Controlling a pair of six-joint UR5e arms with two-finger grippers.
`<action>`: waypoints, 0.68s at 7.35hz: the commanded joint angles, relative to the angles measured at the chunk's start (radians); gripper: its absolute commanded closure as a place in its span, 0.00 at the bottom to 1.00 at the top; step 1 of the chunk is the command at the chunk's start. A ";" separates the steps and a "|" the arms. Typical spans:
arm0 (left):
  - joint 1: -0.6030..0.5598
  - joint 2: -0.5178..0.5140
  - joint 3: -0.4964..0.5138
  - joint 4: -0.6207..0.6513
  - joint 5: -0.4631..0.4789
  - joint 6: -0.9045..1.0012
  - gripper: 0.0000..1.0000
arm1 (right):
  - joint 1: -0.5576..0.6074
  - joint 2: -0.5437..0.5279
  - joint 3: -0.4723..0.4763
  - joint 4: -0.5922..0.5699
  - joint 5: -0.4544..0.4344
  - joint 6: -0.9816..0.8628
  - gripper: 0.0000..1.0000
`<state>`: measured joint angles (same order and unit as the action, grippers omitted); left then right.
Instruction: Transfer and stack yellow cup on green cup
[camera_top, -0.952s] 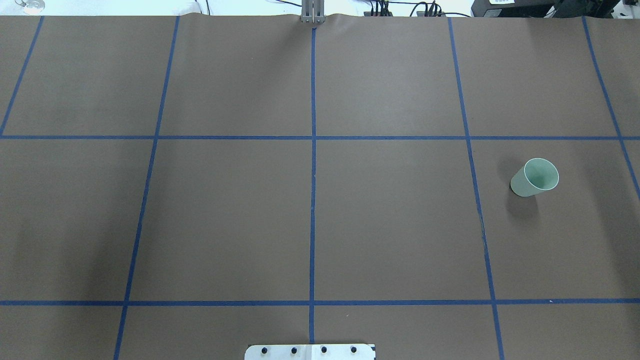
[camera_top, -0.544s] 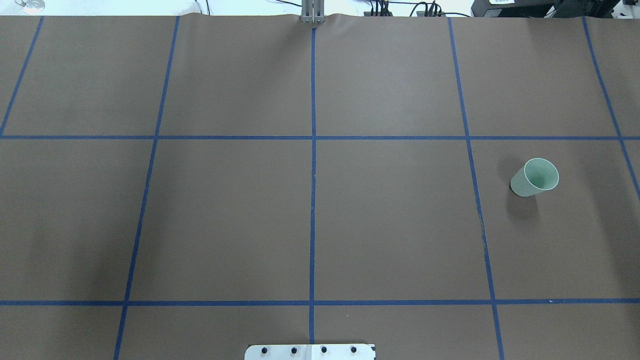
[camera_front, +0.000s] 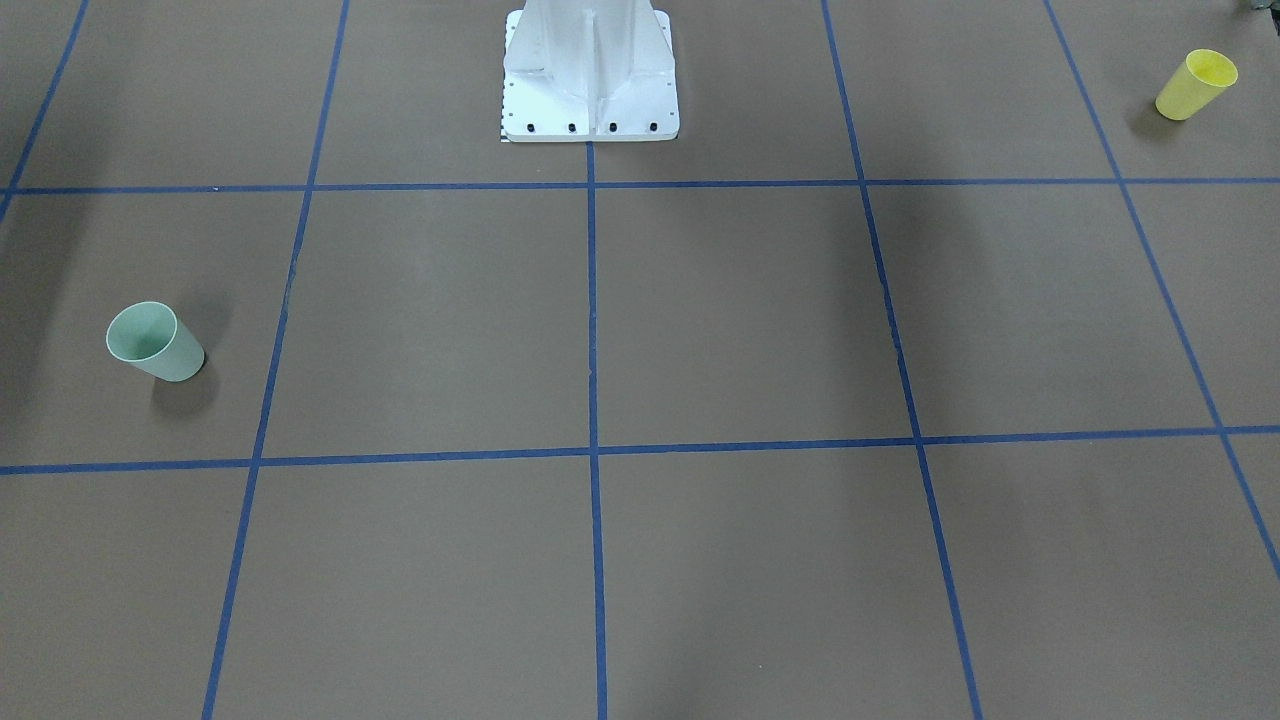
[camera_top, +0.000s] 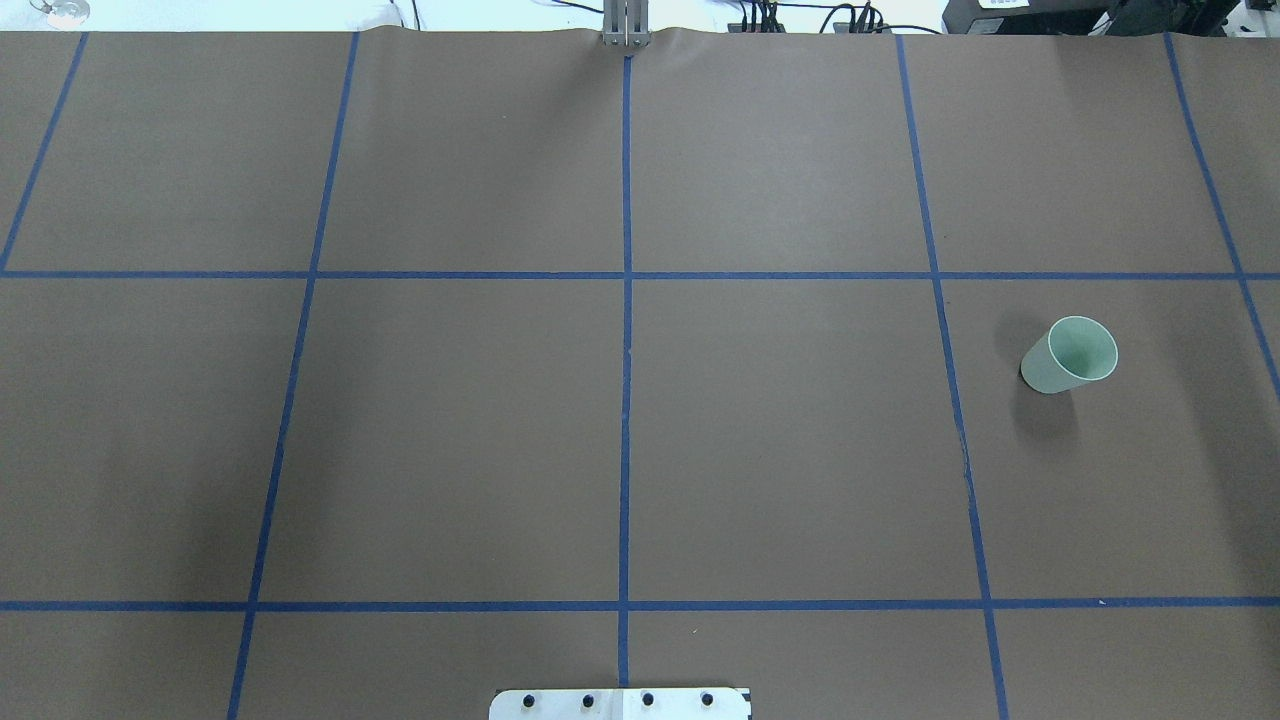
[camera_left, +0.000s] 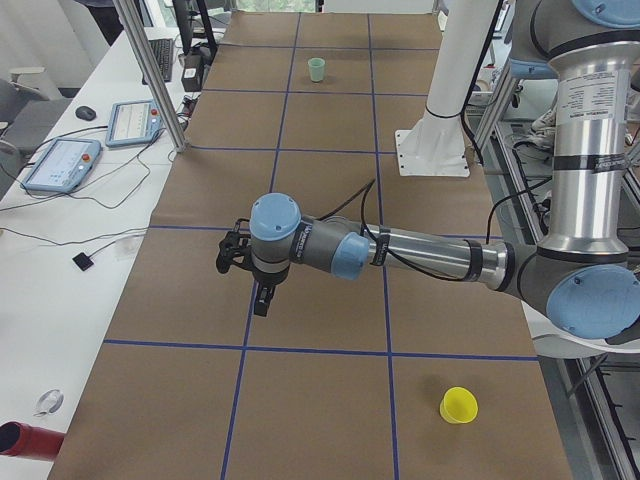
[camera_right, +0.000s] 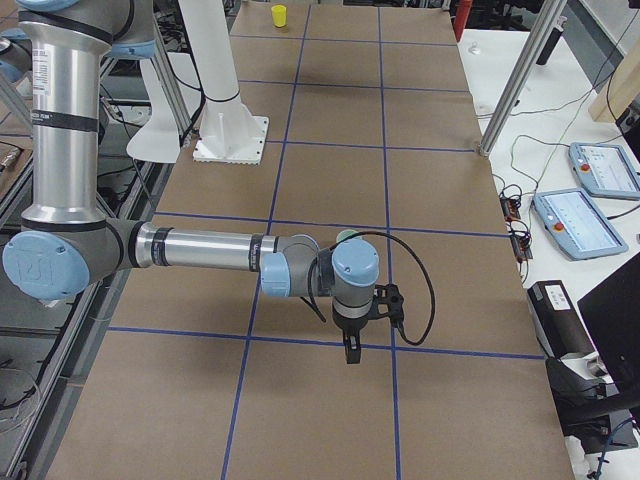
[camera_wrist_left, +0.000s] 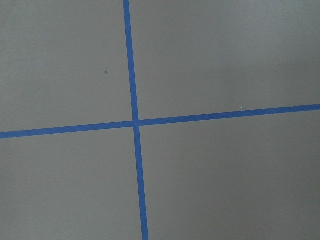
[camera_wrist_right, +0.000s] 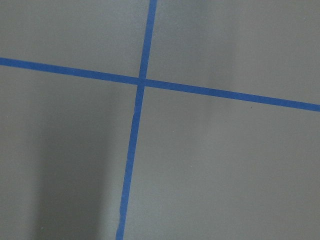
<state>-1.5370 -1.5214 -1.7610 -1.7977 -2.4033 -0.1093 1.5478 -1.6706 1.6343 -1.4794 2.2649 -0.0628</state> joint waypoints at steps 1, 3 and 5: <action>-0.002 0.003 -0.002 -0.080 -0.007 -0.007 0.00 | 0.000 -0.021 -0.002 -0.001 0.019 0.000 0.01; -0.003 0.003 -0.041 -0.081 -0.010 -0.077 0.00 | 0.000 -0.029 -0.001 0.001 0.034 -0.003 0.01; 0.000 0.012 -0.071 -0.223 0.000 -0.271 0.00 | 0.000 -0.029 0.001 0.002 0.033 -0.003 0.01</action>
<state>-1.5386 -1.5137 -1.8194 -1.9288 -2.4073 -0.2795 1.5478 -1.6989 1.6345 -1.4786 2.2972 -0.0656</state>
